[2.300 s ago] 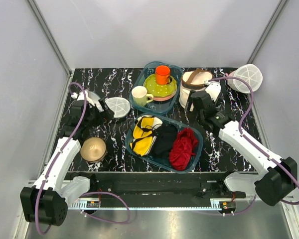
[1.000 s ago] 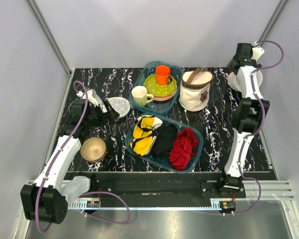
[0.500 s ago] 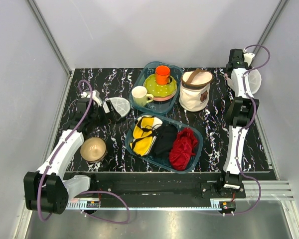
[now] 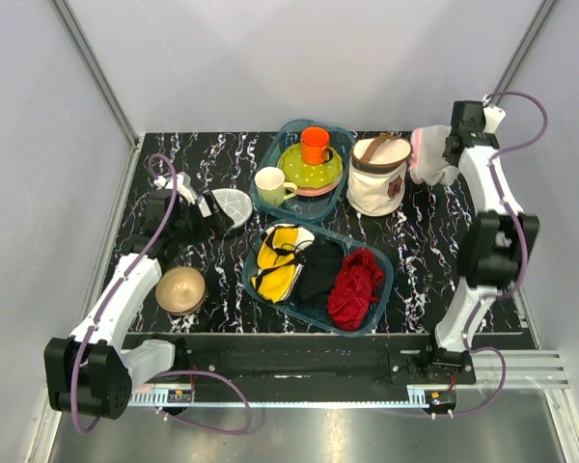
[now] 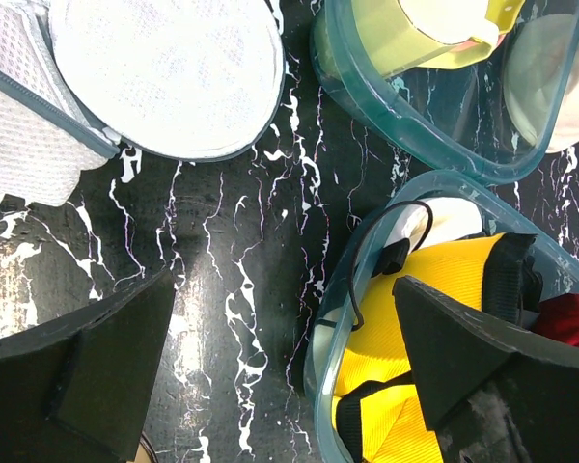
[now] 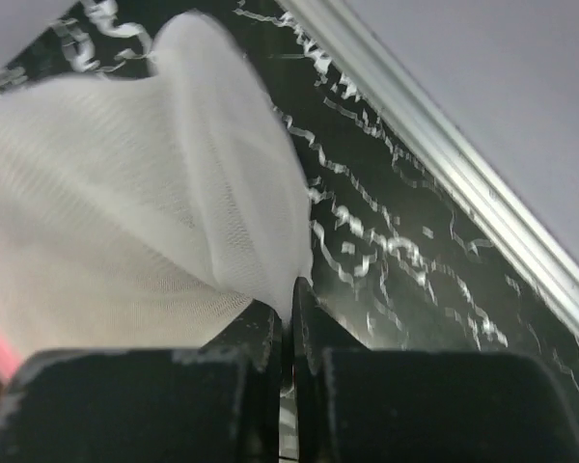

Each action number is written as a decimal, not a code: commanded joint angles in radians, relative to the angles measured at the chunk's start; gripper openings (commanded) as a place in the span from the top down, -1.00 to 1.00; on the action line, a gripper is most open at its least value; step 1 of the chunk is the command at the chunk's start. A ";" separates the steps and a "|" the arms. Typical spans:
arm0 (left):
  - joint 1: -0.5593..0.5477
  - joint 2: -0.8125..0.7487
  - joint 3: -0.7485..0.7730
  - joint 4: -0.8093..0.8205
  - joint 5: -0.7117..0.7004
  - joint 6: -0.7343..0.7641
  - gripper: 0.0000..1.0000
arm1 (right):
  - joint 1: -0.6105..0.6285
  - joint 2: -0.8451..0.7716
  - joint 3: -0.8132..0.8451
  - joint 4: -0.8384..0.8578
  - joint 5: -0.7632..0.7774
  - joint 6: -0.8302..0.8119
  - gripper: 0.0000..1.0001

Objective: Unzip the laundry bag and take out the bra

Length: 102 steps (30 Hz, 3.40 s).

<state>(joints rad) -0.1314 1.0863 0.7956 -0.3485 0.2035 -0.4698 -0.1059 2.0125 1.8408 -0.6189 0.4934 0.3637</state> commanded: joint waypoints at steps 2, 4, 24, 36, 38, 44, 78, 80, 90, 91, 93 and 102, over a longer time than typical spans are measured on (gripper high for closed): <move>-0.008 -0.028 -0.007 0.060 0.048 -0.020 -0.98 | 0.015 -0.414 -0.294 0.099 -0.121 0.055 1.00; -0.013 -0.029 -0.016 0.068 0.060 -0.023 -0.98 | 0.014 -0.535 -0.363 0.053 -0.104 0.050 1.00; -0.039 -0.022 -0.033 0.039 0.082 -0.036 -0.98 | 0.073 -0.867 -0.795 0.021 -0.240 0.207 -0.88; -0.040 0.024 -0.013 -0.018 0.091 -0.003 -0.98 | 0.285 -0.778 -0.785 -0.004 -0.137 0.271 -0.93; -0.043 0.043 -0.009 -0.017 0.100 -0.006 -0.98 | 0.287 -0.765 -0.824 0.049 -0.189 0.253 -0.60; -0.073 0.078 0.025 -0.017 0.170 0.006 -0.98 | 0.287 -0.600 -0.887 0.163 -0.184 0.186 -0.38; -0.160 0.135 0.467 0.138 0.540 -0.225 -0.79 | 0.285 -0.879 -0.750 0.916 -1.449 0.539 1.00; -0.158 0.156 0.500 0.129 0.582 -0.265 -0.72 | 0.285 -0.848 -0.776 1.102 -1.500 0.656 1.00; -0.165 0.237 0.372 0.505 0.685 -0.679 -0.98 | 0.287 -0.818 -0.810 1.214 -1.521 0.699 1.00; -0.166 0.248 0.352 0.535 0.679 -0.728 -0.98 | 0.285 -0.821 -0.810 1.214 -1.523 0.699 1.00; -0.177 0.277 0.347 0.604 0.674 -0.771 -0.98 | 0.285 -0.821 -0.810 1.211 -1.526 0.692 1.00; -0.209 0.376 0.358 0.825 0.705 -0.943 -0.98 | 0.287 -0.834 -0.844 1.167 -1.529 0.649 1.00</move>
<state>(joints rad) -0.3126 1.4494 1.1336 0.2852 0.8680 -1.3010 0.1768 1.2152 1.0027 0.5049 -1.0157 1.0431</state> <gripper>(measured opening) 0.985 0.022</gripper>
